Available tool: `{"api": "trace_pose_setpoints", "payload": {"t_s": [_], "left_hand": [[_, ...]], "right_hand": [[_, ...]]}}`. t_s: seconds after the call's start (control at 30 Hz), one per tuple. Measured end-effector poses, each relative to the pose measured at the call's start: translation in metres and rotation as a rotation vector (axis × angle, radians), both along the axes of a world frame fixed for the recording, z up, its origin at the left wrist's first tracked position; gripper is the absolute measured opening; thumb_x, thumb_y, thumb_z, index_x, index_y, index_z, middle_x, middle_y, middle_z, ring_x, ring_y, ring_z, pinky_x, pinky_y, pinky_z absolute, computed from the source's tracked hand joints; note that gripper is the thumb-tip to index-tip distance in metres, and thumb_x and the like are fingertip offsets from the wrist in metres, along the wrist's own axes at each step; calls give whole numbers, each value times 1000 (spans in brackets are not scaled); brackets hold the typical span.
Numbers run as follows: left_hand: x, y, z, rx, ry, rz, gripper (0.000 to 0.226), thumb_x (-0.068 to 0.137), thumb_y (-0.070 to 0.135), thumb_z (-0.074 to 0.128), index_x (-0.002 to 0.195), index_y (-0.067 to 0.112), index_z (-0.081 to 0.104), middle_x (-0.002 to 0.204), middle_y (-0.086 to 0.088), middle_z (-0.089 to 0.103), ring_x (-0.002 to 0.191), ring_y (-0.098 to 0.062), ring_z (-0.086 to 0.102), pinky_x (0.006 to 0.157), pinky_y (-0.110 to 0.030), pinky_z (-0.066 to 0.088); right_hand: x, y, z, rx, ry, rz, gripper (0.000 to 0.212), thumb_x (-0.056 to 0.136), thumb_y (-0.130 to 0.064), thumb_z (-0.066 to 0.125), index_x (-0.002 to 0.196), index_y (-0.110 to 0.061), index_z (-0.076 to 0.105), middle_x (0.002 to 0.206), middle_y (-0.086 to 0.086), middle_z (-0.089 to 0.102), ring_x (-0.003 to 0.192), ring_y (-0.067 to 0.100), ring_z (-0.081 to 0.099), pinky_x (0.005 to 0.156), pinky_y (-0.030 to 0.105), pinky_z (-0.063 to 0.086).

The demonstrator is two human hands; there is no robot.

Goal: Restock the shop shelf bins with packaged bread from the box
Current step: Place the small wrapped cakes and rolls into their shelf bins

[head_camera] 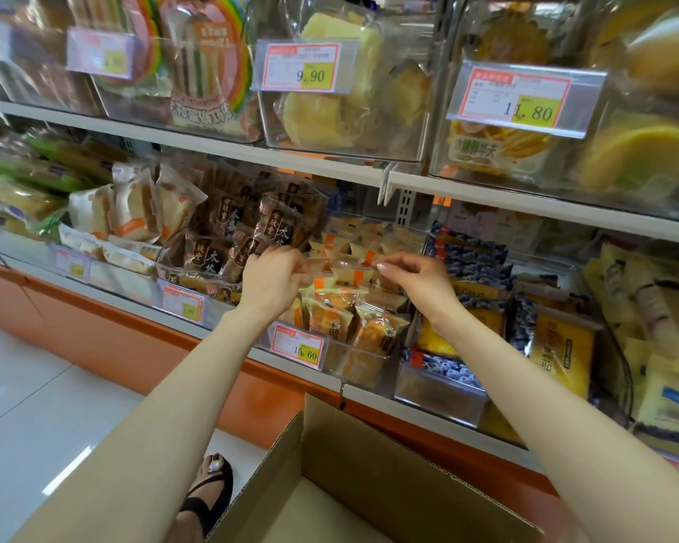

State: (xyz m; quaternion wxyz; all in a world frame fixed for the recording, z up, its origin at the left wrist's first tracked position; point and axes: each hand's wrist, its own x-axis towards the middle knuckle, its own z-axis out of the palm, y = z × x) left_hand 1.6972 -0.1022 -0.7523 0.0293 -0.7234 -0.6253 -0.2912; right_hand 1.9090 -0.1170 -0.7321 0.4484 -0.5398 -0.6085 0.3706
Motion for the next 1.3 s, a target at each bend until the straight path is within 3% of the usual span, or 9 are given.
{"api": "trace_pose_setpoints", "payload": {"t_s": [0.17, 0.37, 0.53, 0.73, 0.83, 0.93, 1.07, 1.2, 1.3], "left_hand": [[-15, -20, 30, 164, -486, -27, 5, 90, 13, 58, 86, 14, 56, 82, 8, 60, 78, -13, 57, 68, -31, 48], [-35, -45, 44, 138, -1015, -237, 22, 93, -2, 50, 79, 16, 48, 91, 2, 63, 77, -1, 64, 59, -15, 53], [-49, -46, 46, 137, -1338, -296, 17, 94, 2, 47, 82, 14, 48, 91, -2, 60, 83, -11, 65, 68, -27, 59], [-41, -41, 42, 50, -1487, -358, 14, 94, 3, 47, 83, 11, 48, 93, -5, 60, 86, -14, 65, 64, -22, 57], [-35, -37, 38, -8, -1504, -392, 11, 93, 4, 48, 85, 11, 50, 92, -4, 61, 84, -10, 66, 68, -23, 57], [-33, -36, 35, -12, -1340, -336, 10, 91, 10, 55, 86, 18, 58, 88, 2, 62, 80, -5, 61, 67, -20, 54], [-28, -34, 30, -26, -1228, -244, 12, 91, 10, 57, 88, 21, 63, 84, 2, 63, 63, -1, 55, 55, -12, 45], [-18, -35, 27, -132, -1303, -194, 14, 92, 7, 54, 98, 10, 67, 81, -4, 64, 61, -2, 61, 61, -15, 53], [-14, -36, 24, -177, -1293, -198, 13, 91, 14, 57, 100, 13, 67, 89, -3, 67, 77, -8, 64, 60, -14, 51]], "right_hand": [[-4, -1, 3, 21, 5, 18, 8, 89, -21, 64, 94, -24, 69, 98, -6, 68, 96, 10, 62, 82, 19, 47], [-14, -9, 6, 57, -9, 107, 14, 91, -16, 61, 91, -30, 65, 92, -13, 65, 86, -2, 59, 68, 9, 45], [-19, -11, 4, 51, -14, 118, 16, 93, -23, 58, 106, -31, 62, 100, 3, 69, 87, 6, 64, 67, 13, 49], [-21, -14, 10, 29, 16, 200, 28, 94, -26, 55, 122, -31, 53, 88, -9, 69, 69, -9, 62, 64, 10, 48], [-19, -13, 10, 17, 44, 164, 26, 94, -26, 56, 119, -32, 54, 87, -12, 66, 74, -2, 63, 72, 17, 52], [-14, -10, 9, -19, 149, 104, 20, 93, -29, 57, 112, -32, 59, 98, -4, 66, 88, 13, 63, 78, 29, 55], [-9, -10, 9, -30, 313, 38, 15, 92, -27, 59, 105, -20, 63, 95, 1, 65, 81, 15, 64, 56, 17, 50], [-4, -7, 6, -58, 338, 14, 17, 88, -14, 65, 105, -12, 63, 97, 3, 68, 72, 13, 70, 55, 20, 53], [0, -5, 5, -47, 336, -12, 22, 84, -8, 68, 105, -11, 61, 104, 8, 67, 86, 19, 70, 64, 21, 55]]}}
